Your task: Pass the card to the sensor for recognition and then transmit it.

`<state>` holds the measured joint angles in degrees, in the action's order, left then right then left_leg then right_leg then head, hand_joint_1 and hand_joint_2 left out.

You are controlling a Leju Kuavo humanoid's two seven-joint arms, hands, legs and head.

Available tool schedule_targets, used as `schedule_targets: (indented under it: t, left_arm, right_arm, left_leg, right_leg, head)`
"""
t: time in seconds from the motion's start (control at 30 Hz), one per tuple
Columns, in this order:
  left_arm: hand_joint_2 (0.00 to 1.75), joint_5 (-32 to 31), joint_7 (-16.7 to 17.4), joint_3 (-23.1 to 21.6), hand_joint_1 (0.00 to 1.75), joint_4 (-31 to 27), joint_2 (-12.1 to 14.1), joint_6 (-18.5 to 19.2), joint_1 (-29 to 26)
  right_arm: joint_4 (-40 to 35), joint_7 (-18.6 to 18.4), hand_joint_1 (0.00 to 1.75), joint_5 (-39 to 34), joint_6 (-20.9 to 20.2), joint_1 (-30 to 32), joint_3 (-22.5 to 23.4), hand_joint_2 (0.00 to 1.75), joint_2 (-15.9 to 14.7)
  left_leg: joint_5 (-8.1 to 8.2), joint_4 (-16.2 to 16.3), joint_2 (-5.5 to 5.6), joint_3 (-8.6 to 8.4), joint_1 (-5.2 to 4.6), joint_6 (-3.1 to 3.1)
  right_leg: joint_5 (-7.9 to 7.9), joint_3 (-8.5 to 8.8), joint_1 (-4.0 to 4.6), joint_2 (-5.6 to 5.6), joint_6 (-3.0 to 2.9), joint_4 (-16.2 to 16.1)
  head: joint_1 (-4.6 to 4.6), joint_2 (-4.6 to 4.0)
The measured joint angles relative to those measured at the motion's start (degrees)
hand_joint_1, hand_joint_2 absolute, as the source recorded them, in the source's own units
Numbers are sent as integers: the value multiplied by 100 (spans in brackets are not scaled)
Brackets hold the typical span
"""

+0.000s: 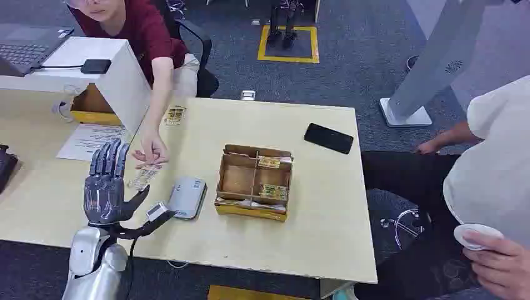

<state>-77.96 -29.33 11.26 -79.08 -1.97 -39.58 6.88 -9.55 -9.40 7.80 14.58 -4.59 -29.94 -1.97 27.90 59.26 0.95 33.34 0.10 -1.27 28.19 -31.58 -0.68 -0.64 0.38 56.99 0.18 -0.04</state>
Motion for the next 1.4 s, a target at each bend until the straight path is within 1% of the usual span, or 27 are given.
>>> schedule_targets:
  t: [0.2, 0.23, 0.3, 0.47, 0.67, 0.87, 0.97, 1.1, 1.2, 1.27, 1.33, 1.4]
  left_arm:
    - [175, 15, -2, 2, 0, 9, 0, 0, 14]
    - [175, 59, -4, 0, 166, 17, -2, 0, 16]
    - [175, 114, -13, 0, 175, 42, -2, 0, 19]
    - [175, 308, -2, 0, 175, 148, 2, 0, 23]
    - [175, 380, -2, 0, 175, 240, 2, 0, 24]
    - [175, 586, -83, 0, 175, 317, 9, -13, 35]
    - [175, 796, -149, 0, 175, 369, 33, -13, 34]
    - [175, 1317, -223, -20, 175, 431, 48, -13, 34]
    - [175, 1867, -81, -177, 175, 435, 79, 9, 34]
    - [175, 2211, 39, -317, 175, 433, 116, 142, 33]
    - [175, 2413, 107, -452, 175, 420, 146, 247, 29]
    - [175, 2459, 114, -538, 175, 409, 155, 275, 26]
  right_arm:
    - [0, 0, 0, 26, 0, 0, 0, 175, 0]
    - [0, 0, 0, 35, 0, 0, 0, 175, 0]
    - [0, 0, 0, 46, 0, 0, 0, 175, 0]
    - [0, -2, 0, 50, 0, 1, -2, 175, 0]
    - [0, -2, 0, 55, 0, 1, -4, 175, 0]
    - [0, -2, 0, 57, 2, 1, -4, 175, 0]
    - [0, 0, 0, 57, 20, 0, -7, 175, 0]
    - [0, 4, 0, 46, 30, 1, -7, 175, 0]
    - [0, 4, 0, 37, 44, 0, -7, 175, 0]
    - [0, 2, 0, 5, 57, 1, -7, 175, 0]
    - [0, 0, 0, -15, 68, 2, -7, 175, 0]
    - [0, 0, 0, -26, 79, 2, -4, 175, 0]
  left_leg:
    - [0, 0, 0, 0, 0, 0]
    - [0, 0, 0, 0, 0, 0]
    - [0, 0, 0, 0, 0, 0]
    - [0, 0, 0, 0, 0, 0]
    - [0, 0, 0, 0, 0, 0]
    - [0, 0, 1, 1, 0, 0]
    - [0, 0, 0, 1, 0, 0]
    - [0, 0, 0, 0, 0, 0]
    - [0, 0, 1, 0, 0, 0]
    - [0, 0, 0, 0, 0, 0]
    - [0, 0, 0, 1, 0, 0]
    - [0, 0, 1, 1, 0, 0]
  right_leg:
    - [0, 0, 0, 0, 0, 0]
    - [0, 0, 0, 0, 0, 0]
    - [0, 0, 0, 0, 0, 0]
    - [0, -1, 0, 0, 0, 0]
    - [0, 0, 0, 0, 0, 0]
    - [0, 0, 0, 0, 0, 0]
    - [0, -1, 0, 0, 0, 0]
    - [0, -1, 0, 0, 0, 0]
    - [0, -1, 0, 0, 0, 0]
    - [0, -1, 0, 0, 0, 0]
    - [0, 0, 0, 0, 0, 0]
    - [0, 0, 0, 0, 0, 0]
  head:
    - [0, 0]
    - [0, 0]
    - [0, 0]
    - [-2, 0]
    - [-2, 0]
    - [0, 0]
    - [0, 0]
    - [-2, 0]
    - [0, 0]
    - [0, 0]
    - [2, 0]
    - [0, 0]
